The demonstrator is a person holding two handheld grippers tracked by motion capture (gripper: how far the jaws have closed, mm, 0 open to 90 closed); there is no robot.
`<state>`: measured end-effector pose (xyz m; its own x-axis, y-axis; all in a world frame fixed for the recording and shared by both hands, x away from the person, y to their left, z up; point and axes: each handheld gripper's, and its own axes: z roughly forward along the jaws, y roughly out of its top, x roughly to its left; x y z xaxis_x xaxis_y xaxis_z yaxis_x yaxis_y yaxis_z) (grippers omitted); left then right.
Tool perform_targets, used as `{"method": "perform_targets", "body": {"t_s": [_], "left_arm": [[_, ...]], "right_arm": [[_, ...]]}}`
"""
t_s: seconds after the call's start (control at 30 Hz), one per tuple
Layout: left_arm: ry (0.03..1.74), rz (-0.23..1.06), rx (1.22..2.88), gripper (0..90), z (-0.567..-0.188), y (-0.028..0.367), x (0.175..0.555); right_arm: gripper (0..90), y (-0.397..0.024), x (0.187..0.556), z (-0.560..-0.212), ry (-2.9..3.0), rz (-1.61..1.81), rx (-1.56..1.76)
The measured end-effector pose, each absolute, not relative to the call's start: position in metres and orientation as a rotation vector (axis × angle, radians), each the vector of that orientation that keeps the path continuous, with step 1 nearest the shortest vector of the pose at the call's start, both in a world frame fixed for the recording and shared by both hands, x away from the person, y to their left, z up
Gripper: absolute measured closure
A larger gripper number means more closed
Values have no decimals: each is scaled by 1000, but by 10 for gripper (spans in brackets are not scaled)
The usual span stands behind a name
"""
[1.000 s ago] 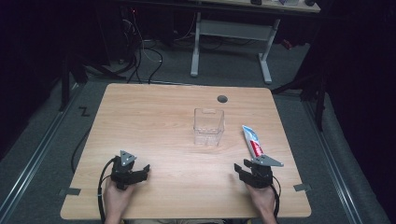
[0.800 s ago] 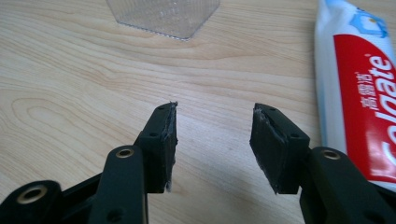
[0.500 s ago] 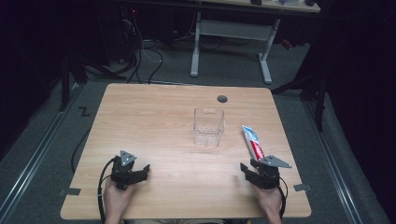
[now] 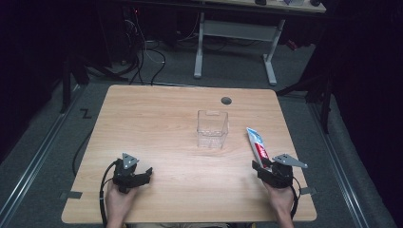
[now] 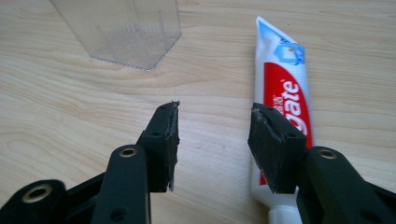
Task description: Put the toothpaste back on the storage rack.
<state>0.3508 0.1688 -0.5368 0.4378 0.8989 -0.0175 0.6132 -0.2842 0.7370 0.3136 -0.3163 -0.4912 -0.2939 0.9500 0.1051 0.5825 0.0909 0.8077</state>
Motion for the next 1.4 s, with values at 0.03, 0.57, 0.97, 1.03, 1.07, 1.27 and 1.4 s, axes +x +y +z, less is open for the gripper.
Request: {"method": "perform_targets", "body": {"t_s": [0.03,0.57,0.97,1.03,1.07,1.27,1.4], "left_arm": [[1267,536,2010,224,-537,169,351],[1267,537,2010,224,-537,169,351],[1267,537,2010,224,-537,169,351],[1268,537,2010,224,-537,169,351],[1268,537,2010,224,-537,169,351],[1267,537,2010,224,-537,169,351],[1268,537,2010,224,-537,169,351]], "right_arm": [[529,-318,315,-490,1920,1079,1508],[487,-341,350,-476,1882,981,1573],[450,-338,380,-471,1930,912,1593],[438,-337,387,-470,1945,904,1603],[438,-337,387,-470,1945,904,1603],[433,-332,396,-468,1958,891,1573],[420,-330,404,-469,1978,860,1583]]}}
